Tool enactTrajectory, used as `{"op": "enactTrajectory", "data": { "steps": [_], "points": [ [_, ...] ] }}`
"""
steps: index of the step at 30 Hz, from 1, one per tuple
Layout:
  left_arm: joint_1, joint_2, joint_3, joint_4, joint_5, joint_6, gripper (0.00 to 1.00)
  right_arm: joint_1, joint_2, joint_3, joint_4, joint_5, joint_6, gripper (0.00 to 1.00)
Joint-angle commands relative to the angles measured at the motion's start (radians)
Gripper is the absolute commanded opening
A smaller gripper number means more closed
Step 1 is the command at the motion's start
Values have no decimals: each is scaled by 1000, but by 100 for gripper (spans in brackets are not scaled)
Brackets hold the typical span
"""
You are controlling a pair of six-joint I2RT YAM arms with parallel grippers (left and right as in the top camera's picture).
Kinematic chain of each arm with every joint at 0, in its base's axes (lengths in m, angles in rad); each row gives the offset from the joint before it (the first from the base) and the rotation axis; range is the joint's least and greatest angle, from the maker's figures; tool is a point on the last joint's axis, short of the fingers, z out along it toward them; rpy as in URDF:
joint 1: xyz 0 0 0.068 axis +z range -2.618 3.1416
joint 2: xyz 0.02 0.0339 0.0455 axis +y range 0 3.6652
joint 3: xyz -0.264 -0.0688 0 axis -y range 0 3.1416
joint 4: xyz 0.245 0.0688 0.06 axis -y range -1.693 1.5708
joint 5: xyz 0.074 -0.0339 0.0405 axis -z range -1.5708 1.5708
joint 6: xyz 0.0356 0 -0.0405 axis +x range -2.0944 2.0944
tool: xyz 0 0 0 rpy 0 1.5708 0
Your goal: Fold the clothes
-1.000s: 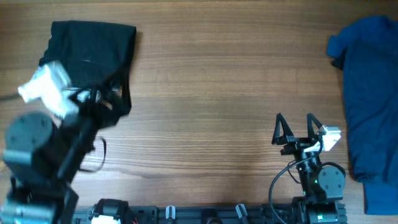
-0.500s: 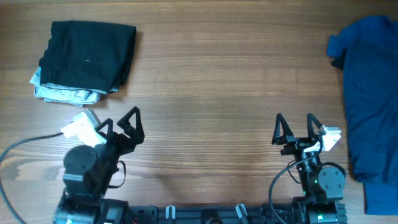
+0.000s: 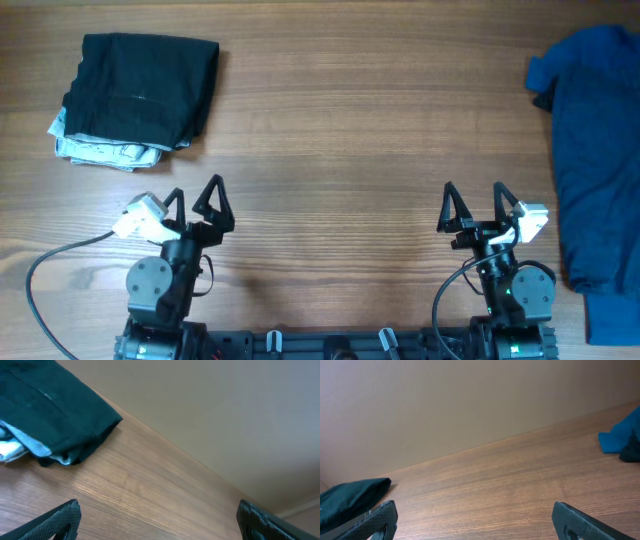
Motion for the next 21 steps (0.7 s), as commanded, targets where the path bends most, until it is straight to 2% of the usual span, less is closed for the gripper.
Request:
{"op": "enactTrajectory", "data": {
  "steps": [1, 21],
  "points": [
    [-3, -31, -28, 12, -43, 20, 100, 7, -6, -2, 3, 11, -4, 100],
    [44, -110, -29, 11, -43, 42, 100, 7, -6, -2, 3, 11, -4, 100]
  ]
}}
